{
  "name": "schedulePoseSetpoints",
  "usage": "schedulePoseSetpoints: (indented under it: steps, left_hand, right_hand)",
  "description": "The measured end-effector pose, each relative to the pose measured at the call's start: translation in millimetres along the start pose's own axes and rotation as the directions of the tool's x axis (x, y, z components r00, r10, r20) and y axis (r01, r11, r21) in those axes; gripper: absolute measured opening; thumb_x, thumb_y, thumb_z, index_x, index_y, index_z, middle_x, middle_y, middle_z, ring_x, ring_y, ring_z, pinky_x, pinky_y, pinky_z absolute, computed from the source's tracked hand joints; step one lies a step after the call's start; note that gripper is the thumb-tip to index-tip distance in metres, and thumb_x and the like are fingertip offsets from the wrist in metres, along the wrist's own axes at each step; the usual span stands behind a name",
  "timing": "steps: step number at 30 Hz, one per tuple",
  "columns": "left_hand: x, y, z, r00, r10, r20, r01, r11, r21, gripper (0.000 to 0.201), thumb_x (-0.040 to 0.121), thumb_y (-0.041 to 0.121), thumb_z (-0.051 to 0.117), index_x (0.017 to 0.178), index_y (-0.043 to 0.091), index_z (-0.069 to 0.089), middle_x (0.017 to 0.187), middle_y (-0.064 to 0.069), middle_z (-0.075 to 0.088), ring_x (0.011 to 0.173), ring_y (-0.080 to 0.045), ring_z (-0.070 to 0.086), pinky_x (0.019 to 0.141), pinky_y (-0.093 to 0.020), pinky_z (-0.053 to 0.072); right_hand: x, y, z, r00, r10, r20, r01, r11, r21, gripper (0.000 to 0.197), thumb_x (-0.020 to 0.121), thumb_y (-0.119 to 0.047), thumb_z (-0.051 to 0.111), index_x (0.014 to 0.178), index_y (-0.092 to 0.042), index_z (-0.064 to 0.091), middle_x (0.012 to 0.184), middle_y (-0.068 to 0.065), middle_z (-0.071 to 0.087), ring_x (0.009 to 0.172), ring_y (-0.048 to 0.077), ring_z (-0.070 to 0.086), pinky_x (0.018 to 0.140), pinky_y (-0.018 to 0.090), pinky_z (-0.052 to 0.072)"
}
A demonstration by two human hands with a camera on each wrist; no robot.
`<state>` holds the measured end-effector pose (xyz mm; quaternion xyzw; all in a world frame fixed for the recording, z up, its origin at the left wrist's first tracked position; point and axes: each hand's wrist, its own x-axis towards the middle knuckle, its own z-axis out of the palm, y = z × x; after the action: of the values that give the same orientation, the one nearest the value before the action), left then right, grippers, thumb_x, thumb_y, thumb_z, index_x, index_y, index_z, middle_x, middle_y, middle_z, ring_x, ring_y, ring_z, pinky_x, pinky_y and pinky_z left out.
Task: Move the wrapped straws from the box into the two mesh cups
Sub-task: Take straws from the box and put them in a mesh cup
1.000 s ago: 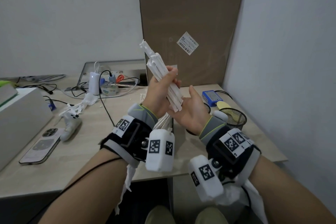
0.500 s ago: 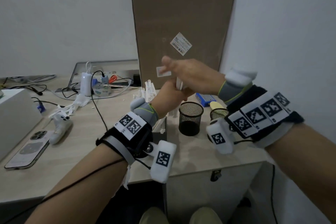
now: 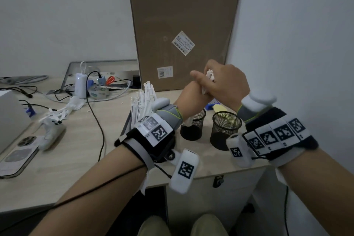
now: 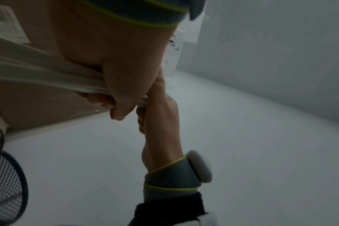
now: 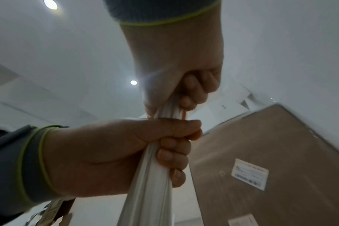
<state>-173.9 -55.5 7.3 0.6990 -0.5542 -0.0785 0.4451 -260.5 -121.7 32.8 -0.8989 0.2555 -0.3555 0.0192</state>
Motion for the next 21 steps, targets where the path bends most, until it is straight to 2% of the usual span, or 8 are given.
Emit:
schedulePoseSetpoints:
  steps: [2,4,6,8,13,15,17,21]
  left_hand:
    - [0.7,-0.1,11.5,1.0,0.001,0.008,-0.001,1.0,-0.004,0.02,0.087,0.012,0.057,0.101,0.0,0.064,0.093,-0.017,0.069,0.085,-0.031,0.065,0.069,-0.038,0.049]
    - [-0.1,1.4,22.1,0.999,0.003,0.05,-0.002,0.999,-0.039,0.021,0.086,0.016,0.062,0.099,0.0,0.063,0.087,-0.011,0.068,0.075,-0.024,0.063,0.063,-0.034,0.045]
    - [-0.9,0.8,30.7,0.993,-0.005,0.12,0.018,0.994,-0.109,0.035,0.083,0.026,0.069,0.109,0.005,0.058,0.095,-0.004,0.065,0.081,-0.017,0.062,0.069,-0.034,0.05]
    - [-2.4,-6.9,35.7,0.984,-0.04,0.172,0.07,0.984,-0.167,0.052,0.082,0.034,0.07,0.123,0.012,0.049,0.112,-0.001,0.059,0.1,-0.013,0.059,0.082,-0.027,0.049]
    - [-1.4,-22.7,49.1,0.977,-0.154,0.149,0.185,0.956,-0.227,0.06,0.087,0.04,0.062,0.137,0.015,0.039,0.139,-0.006,0.046,0.122,-0.012,0.046,0.099,-0.024,0.038]
    - [0.7,-28.5,54.3,0.966,-0.157,0.206,0.182,0.977,-0.107,0.073,0.085,0.041,0.064,0.143,0.013,0.03,0.148,-0.006,0.038,0.131,-0.014,0.04,0.101,-0.023,0.033]
    - [4.0,-30.9,64.2,0.94,-0.172,0.294,0.147,0.983,0.107,0.087,0.079,0.044,0.07,0.145,0.009,0.025,0.151,-0.007,0.034,0.136,-0.02,0.038,0.106,-0.029,0.033]
    - [13.4,-37.0,85.6,0.91,-0.252,0.33,0.082,0.889,0.451,0.107,0.064,0.06,0.075,0.145,0.011,0.024,0.143,-0.008,0.044,0.128,-0.028,0.046,0.103,-0.046,0.04]
  right_hand:
    - [-2.6,13.3,4.3,0.999,0.046,0.002,-0.046,0.973,0.227,0.032,0.09,-0.047,0.052,0.075,-0.019,0.05,0.063,0.001,0.053,0.067,0.026,0.054,0.061,0.031,0.038]
    - [-3.8,27.8,9.6,0.996,0.087,-0.005,-0.081,0.947,0.31,0.024,0.09,-0.033,0.054,0.072,-0.017,0.049,0.061,0.001,0.052,0.065,0.025,0.053,0.061,0.029,0.035]
    - [-3.3,45.2,9.7,0.989,0.149,0.019,-0.148,0.944,0.296,0.023,0.091,-0.024,0.054,0.071,-0.015,0.05,0.059,0.0,0.049,0.065,0.024,0.049,0.06,0.029,0.03]
    - [-1.9,69.0,5.7,0.972,0.234,0.002,-0.226,0.938,0.264,0.023,0.092,-0.023,0.052,0.071,-0.014,0.05,0.06,0.002,0.049,0.067,0.025,0.047,0.061,0.03,0.03]
    - [-6.5,135.2,0.6,0.891,0.441,-0.112,-0.41,0.885,0.222,0.023,0.091,-0.028,0.045,0.076,-0.012,0.05,0.073,0.011,0.053,0.072,0.029,0.05,0.064,0.033,0.033]
    - [-11.3,141.2,9.5,0.885,0.456,-0.094,-0.432,0.879,0.201,0.025,0.087,-0.035,0.041,0.077,-0.013,0.049,0.072,0.011,0.053,0.071,0.03,0.051,0.063,0.033,0.033]
    - [-17.7,141.9,17.9,0.887,0.457,-0.06,-0.442,0.88,0.175,0.031,0.084,-0.04,0.038,0.079,-0.012,0.052,0.072,0.011,0.055,0.071,0.032,0.053,0.061,0.033,0.033]
    - [-23.7,128.3,34.3,0.911,0.408,0.066,-0.411,0.911,0.036,0.028,0.095,-0.031,0.042,0.095,-0.007,0.056,0.086,0.022,0.064,0.082,0.04,0.059,0.065,0.036,0.037]
